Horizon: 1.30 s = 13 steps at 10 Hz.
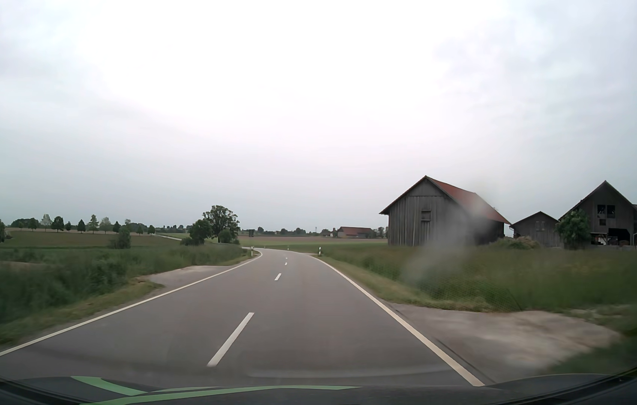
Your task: Follow the waypoints while adhering to traffic rules and regulations
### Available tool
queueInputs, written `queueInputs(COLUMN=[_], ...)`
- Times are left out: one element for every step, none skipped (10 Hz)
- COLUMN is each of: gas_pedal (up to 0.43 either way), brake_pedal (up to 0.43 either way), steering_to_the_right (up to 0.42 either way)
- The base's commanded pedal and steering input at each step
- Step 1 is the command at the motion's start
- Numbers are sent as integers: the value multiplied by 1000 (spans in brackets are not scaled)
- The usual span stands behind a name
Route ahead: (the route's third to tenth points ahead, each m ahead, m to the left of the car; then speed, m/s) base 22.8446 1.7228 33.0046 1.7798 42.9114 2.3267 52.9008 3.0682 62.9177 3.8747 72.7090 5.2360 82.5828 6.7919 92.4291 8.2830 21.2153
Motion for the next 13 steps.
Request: queueInputs(gas_pedal=[110,110,110,110,110,110,110,110,110,110,110,110,110], brake_pedal=[0,0,0,0,0,0,0,0,0,0,0,0,0], steering_to_the_right=[-6,-7,-8,-8,-8,-8,-8,-9,-9,-10,-12,-12,-12])
